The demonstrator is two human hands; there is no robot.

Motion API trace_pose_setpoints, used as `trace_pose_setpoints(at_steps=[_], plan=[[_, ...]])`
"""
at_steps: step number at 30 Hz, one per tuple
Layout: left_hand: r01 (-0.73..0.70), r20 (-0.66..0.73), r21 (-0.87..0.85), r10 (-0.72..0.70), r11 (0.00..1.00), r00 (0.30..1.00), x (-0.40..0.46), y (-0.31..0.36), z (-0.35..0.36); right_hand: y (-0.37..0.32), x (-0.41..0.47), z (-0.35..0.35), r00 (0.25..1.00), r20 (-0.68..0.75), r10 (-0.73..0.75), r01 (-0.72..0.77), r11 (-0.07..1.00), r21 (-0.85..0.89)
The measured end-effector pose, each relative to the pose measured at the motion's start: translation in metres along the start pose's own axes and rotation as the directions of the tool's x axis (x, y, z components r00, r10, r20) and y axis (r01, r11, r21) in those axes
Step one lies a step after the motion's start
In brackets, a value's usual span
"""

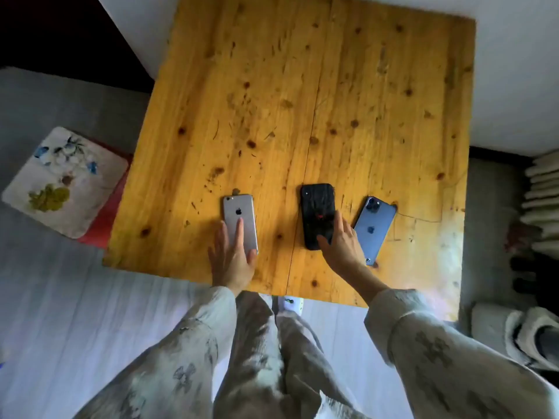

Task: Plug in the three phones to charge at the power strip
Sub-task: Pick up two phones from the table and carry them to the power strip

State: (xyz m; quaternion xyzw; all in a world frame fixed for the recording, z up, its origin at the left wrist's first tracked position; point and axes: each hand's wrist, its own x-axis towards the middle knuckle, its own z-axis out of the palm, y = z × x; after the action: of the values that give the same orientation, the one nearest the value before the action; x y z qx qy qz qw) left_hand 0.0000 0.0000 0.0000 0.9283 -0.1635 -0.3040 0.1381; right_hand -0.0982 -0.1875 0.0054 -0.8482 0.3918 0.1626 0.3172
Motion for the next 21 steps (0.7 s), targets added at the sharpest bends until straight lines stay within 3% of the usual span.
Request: trace_pose_setpoints(at_steps=[4,9,16,18,19,21], plan=[[0.085,-0.099,-0.136,-0.099,0.987,0.990,0.040,0.013,-0.007,-0.009,0.022,0.008,0.981,-0.090,0.174,-0.175,0.985,0.004],[0.138,-0.126,0.012,-0.136,0.990,0.983,0.060,0.024,-0.005,-0.029,0.038,0.021,0.934,-0.182,0.307,-0.305,0.951,0.043],[0.108,-0.092,0.002,-0.108,0.994,0.990,0.070,0.028,-0.013,-0.036,0.051,0.020,0.863,-0.126,0.490,-0.465,0.866,0.183],[0.107,-0.029,-0.111,-0.111,0.988,0.993,0.075,0.027,-0.015,-0.036,0.050,0.019,0.850,-0.118,0.514,-0.481,0.847,0.225],[0.120,0.005,-0.250,-0.123,0.961,0.992,0.078,0.025,-0.016,-0.037,0.050,0.019,0.843,-0.113,0.525,-0.488,0.837,0.248],[0.154,0.069,-0.502,-0.138,0.851,0.988,0.083,0.020,-0.019,-0.037,0.048,0.019,0.832,-0.102,0.545,-0.497,0.815,0.297]])
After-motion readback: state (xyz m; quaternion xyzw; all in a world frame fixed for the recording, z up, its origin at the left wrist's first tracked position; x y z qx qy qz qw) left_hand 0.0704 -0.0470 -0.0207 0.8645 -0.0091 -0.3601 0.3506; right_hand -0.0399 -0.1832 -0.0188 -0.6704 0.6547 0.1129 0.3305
